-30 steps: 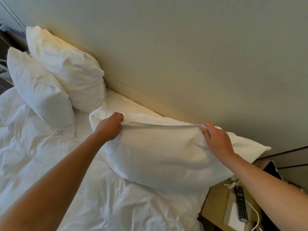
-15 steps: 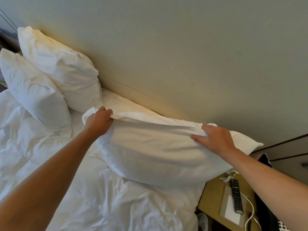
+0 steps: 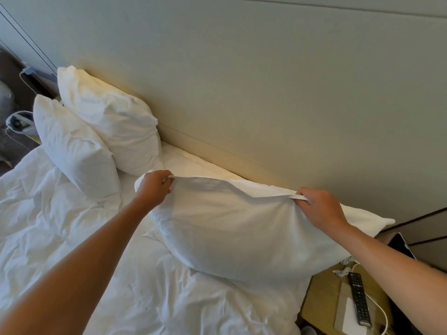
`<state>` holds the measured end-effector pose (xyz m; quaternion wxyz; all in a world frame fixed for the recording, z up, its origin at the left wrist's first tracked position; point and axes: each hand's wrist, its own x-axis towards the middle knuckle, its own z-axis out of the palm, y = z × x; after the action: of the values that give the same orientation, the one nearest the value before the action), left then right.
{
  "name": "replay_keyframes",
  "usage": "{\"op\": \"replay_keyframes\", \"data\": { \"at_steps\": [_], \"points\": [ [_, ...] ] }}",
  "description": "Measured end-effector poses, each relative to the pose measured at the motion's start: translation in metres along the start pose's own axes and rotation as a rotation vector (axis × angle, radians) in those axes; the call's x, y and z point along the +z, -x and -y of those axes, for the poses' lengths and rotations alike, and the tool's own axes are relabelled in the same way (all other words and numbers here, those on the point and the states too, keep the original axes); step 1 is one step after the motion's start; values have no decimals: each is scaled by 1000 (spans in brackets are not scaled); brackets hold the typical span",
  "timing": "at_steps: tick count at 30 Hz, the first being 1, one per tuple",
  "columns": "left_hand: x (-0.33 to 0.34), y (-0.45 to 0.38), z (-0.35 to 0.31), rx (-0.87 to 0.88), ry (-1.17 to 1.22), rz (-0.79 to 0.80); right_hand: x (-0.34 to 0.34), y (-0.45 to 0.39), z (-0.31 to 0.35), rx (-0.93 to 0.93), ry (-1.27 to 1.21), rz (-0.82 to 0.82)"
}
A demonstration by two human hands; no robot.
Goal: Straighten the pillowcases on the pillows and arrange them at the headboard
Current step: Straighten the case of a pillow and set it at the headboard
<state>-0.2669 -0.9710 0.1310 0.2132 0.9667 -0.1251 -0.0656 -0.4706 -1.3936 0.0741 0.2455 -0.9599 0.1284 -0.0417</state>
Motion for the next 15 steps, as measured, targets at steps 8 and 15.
{"op": "replay_keyframes", "data": {
  "at_steps": [8,15],
  "points": [
    [-41,-31,15,-56,24,-144,-11,-17,57,-26,-94,-58],
    [-66,-45,29,-80,-27,-227,-19,-33,94,-120,-176,-115]
  ]
}}
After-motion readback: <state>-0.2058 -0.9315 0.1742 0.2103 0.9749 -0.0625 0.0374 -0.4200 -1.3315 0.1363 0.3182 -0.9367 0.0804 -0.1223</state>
